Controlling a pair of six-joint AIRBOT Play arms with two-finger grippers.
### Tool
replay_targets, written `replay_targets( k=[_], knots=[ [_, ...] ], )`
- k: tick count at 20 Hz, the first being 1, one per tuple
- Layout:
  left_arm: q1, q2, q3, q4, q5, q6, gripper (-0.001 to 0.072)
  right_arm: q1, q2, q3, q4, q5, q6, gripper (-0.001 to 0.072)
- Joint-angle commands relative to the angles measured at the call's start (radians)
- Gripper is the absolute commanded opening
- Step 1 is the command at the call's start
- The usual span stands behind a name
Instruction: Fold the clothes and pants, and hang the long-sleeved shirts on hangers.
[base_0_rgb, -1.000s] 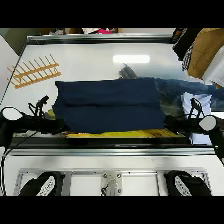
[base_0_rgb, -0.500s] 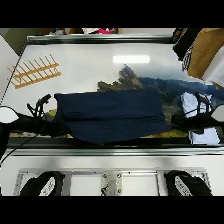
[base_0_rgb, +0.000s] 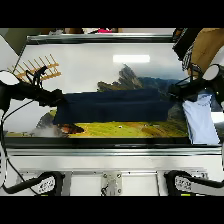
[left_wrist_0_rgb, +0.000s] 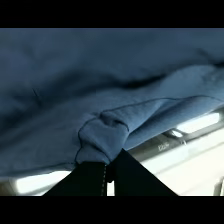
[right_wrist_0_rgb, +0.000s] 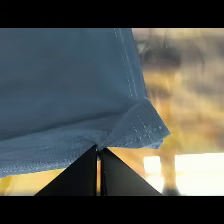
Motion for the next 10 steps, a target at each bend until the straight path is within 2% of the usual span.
replay_targets(
  k=[1,7,10],
  knots=[
    [0.005,-0.171,0.142,0.003,0.014,0.006,0.0014,0.027,-0.148,0.130,-0.002,-0.093,-0.003,0.0015],
    [0.005,-0.392,0.281,0.002,0.023,0.006,0.0014,0.071,-0.276,0.159,0.005,-0.241,-0.003,0.0016],
    [0.005,-0.470,0.340,-0.006,0.029,0.006,0.0015,0.083,-0.317,0.158,0.063,-0.336,-0.004,0.0036]
  ],
)
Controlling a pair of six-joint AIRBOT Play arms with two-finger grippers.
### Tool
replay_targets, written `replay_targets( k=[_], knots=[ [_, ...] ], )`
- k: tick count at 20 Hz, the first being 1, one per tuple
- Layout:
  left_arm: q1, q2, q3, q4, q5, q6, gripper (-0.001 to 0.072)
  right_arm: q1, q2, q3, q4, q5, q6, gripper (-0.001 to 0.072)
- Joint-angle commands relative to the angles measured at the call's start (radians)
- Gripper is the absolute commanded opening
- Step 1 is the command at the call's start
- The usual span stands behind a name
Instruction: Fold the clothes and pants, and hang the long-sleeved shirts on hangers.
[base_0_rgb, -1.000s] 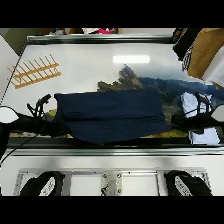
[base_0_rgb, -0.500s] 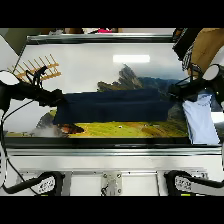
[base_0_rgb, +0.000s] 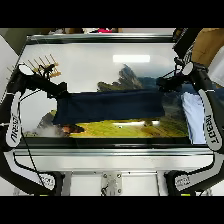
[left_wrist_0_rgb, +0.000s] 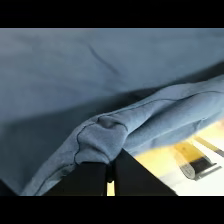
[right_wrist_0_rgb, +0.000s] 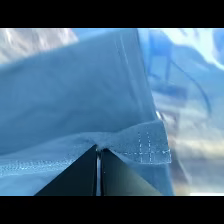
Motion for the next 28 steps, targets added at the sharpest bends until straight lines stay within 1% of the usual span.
replay_targets(
  k=[1,2,3,4,5,6,7,8,10,11,12,13,15,17,20,23,28],
  knots=[
    [0.001,-0.100,0.080,-0.009,0.010,-0.017,0.0017,0.018,-0.055,0.007,0.084,-0.140,0.000,0.0154],
    [0.001,-0.111,0.097,-0.011,0.025,-0.036,0.0221,0.019,-0.062,0.007,0.120,-0.175,0.000,0.0361],
    [0.001,-0.112,0.113,-0.010,0.051,-0.061,0.0586,0.018,-0.066,0.007,0.169,-0.219,0.000,0.0584],
    [0.001,-0.107,0.135,-0.011,0.069,-0.079,0.0662,0.017,-0.063,0.007,0.206,-0.253,0.000,0.0649],
    [0.001,-0.097,0.166,-0.009,0.072,-0.084,0.0661,0.011,-0.055,0.011,0.239,-0.273,-0.001,0.0648],
    [0.001,-0.078,0.201,-0.007,0.074,-0.083,0.0661,-0.004,-0.039,0.018,0.269,-0.274,-0.032,0.0649],
    [0.001,-0.052,0.225,0.000,0.075,-0.083,0.0661,-0.026,-0.019,0.022,0.293,-0.261,-0.089,0.0649],
    [0.001,-0.021,0.238,-0.002,0.072,-0.083,0.0661,-0.058,0.004,0.021,0.303,-0.223,-0.143,0.0649],
    [-0.015,0.050,0.217,-0.001,0.069,-0.083,0.0651,-0.140,0.027,0.021,0.303,-0.077,-0.256,0.0649],
    [-0.030,0.086,0.185,-0.001,0.071,-0.082,0.0444,-0.188,0.025,0.019,0.303,0.020,-0.317,0.0649],
    [-0.049,0.123,0.137,-0.001,0.080,-0.082,0.0184,-0.233,0.016,0.018,0.303,0.105,-0.367,0.0649],
    [-0.072,0.154,0.088,-0.001,0.096,-0.082,0.0022,-0.277,-0.002,0.017,0.303,0.182,-0.414,0.0649],
    [-0.130,0.205,-0.014,-0.001,0.143,-0.082,0.0015,-0.345,-0.049,0.016,0.303,0.254,-0.445,0.0651],
    [-0.192,0.240,-0.102,-0.002,0.199,-0.082,0.0015,-0.397,-0.105,-0.003,0.331,0.258,-0.445,0.0651],
    [-0.282,0.258,-0.187,-0.005,0.245,-0.083,0.0015,-0.411,-0.191,-0.026,0.402,0.259,-0.446,0.0651],
    [-0.345,0.257,-0.228,-0.004,0.290,-0.083,0.0015,-0.374,-0.254,-0.029,0.528,0.292,-0.498,0.0650],
    [-0.386,0.255,-0.236,-0.005,0.352,-0.083,0.0015,-0.245,-0.296,-0.031,0.557,0.291,-0.497,0.0650]
  ],
)
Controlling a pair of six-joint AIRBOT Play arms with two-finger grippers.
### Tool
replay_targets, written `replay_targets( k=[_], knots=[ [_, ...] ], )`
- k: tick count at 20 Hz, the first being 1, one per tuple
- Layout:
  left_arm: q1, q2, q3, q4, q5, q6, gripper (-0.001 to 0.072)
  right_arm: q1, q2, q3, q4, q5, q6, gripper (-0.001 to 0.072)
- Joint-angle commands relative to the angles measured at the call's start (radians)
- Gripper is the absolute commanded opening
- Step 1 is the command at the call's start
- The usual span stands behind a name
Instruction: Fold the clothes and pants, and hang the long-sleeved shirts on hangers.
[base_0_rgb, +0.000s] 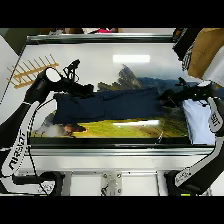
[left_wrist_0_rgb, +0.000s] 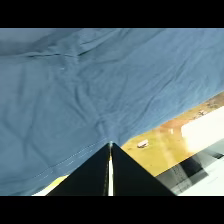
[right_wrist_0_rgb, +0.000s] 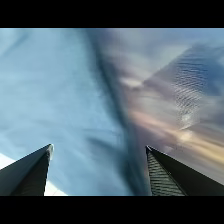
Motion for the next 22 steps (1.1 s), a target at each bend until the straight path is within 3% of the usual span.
replay_targets(
  k=[1,4,5,6,7,8,11,16,22],
  knots=[
    [-0.026,0.001,-0.012,0.000,0.051,0.000,0.0015,0.086,-0.034,-0.003,0.026,-0.012,-0.011,0.0650],
    [-0.024,0.001,-0.012,0.002,0.050,0.000,0.0015,0.141,-0.043,-0.003,0.051,-0.046,-0.010,0.0636],
    [-0.020,0.001,-0.012,0.002,0.050,0.000,0.0015,0.151,-0.043,-0.003,0.053,-0.055,-0.011,0.0485],
    [-0.020,0.001,-0.012,0.003,0.050,0.000,0.0015,0.155,-0.043,-0.003,0.054,-0.060,-0.011,0.0285],
    [-0.020,0.001,-0.012,0.004,0.050,0.000,0.0015,0.154,-0.042,-0.003,0.060,-0.059,-0.010,0.0158],
    [-0.020,0.001,-0.012,0.004,0.050,0.000,0.0015,0.150,-0.038,-0.002,0.060,-0.058,-0.008,0.0087],
    [-0.027,-0.003,-0.012,0.005,0.053,0.000,0.0015,0.114,0.022,0.004,0.037,-0.044,-0.007,0.0015],
    [-0.118,-0.147,0.031,-0.005,0.114,0.000,0.0014,0.098,0.200,0.071,-0.175,0.050,0.053,0.0015],
    [-0.275,-0.438,0.309,-0.031,0.108,0.000,0.0015,0.180,0.364,0.229,-0.374,0.229,0.184,0.0015]
  ],
)
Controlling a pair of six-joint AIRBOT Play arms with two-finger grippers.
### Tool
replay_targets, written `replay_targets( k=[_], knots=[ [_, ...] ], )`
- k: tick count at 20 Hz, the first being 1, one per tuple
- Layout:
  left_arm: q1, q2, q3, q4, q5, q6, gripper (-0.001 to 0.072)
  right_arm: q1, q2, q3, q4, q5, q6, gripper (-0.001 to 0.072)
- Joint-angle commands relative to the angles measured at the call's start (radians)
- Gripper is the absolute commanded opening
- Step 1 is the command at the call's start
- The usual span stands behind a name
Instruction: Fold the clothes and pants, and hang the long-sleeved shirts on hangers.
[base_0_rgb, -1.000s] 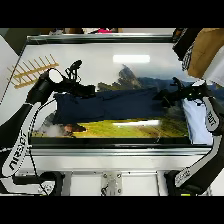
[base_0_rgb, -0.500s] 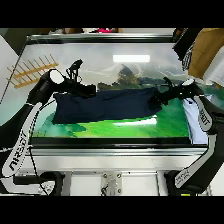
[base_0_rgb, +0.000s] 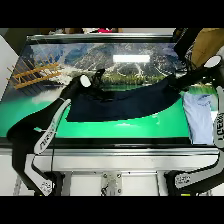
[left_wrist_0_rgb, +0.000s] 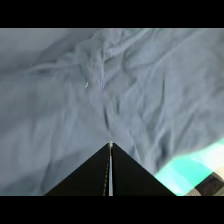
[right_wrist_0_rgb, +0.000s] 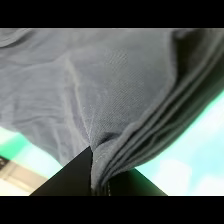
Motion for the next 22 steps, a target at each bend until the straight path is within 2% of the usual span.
replay_targets(
  k=[1,4,10,17,22],
  knots=[
    [-0.083,-0.154,0.158,-0.042,-0.011,0.001,0.0015,0.066,0.084,0.098,-0.169,0.111,0.087,0.0015],
    [-0.129,-0.251,0.273,-0.042,-0.043,0.000,0.0015,0.140,0.098,0.185,-0.254,0.172,0.130,0.0015],
    [-0.168,-0.369,0.432,-0.043,-0.145,0.000,0.0015,0.262,0.098,0.256,-0.253,0.175,0.168,0.0015],
    [-0.171,-0.370,0.433,-0.041,-0.154,0.000,0.0014,0.371,0.098,0.269,-0.253,0.147,0.191,0.0015],
    [-0.103,-0.332,0.433,-0.040,-0.206,0.001,0.0014,0.437,0.098,0.269,-0.251,0.080,0.232,0.0015]
  ],
)
